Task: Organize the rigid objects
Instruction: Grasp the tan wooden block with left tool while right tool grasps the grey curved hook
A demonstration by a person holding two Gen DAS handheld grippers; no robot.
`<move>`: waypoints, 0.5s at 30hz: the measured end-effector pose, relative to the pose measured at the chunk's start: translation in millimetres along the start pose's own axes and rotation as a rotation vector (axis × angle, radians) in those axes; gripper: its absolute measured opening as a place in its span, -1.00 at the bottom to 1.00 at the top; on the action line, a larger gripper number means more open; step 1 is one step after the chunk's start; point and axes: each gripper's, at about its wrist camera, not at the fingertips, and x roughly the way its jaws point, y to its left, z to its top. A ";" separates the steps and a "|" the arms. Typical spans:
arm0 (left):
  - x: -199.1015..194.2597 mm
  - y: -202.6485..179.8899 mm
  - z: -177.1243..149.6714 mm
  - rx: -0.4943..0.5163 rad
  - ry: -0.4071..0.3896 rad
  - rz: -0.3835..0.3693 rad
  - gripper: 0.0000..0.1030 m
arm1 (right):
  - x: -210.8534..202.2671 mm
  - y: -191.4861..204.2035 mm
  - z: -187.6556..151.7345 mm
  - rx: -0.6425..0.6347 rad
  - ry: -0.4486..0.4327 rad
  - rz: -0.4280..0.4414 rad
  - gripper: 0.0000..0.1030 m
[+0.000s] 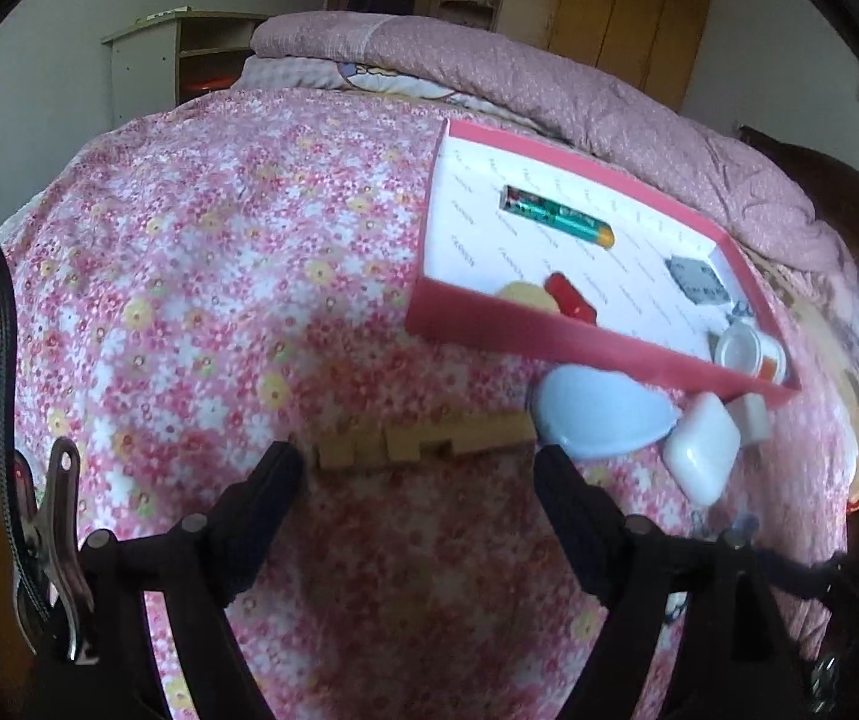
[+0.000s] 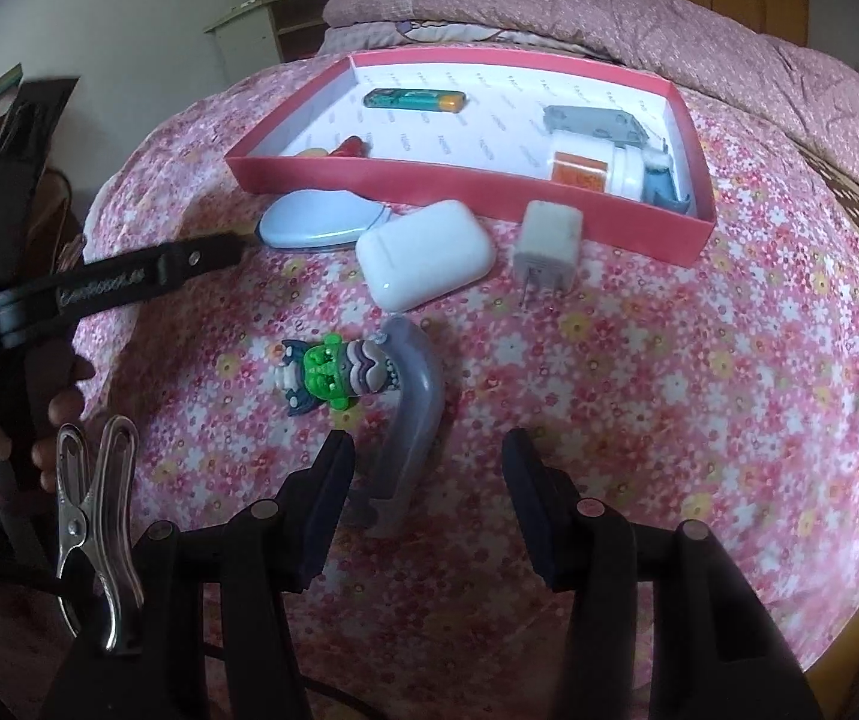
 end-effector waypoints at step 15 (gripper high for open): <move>15.6 -15.8 3.0 0.108 -0.035 0.065 0.70 | -0.2 -2.5 -2.0 -0.010 -0.031 -0.032 -0.63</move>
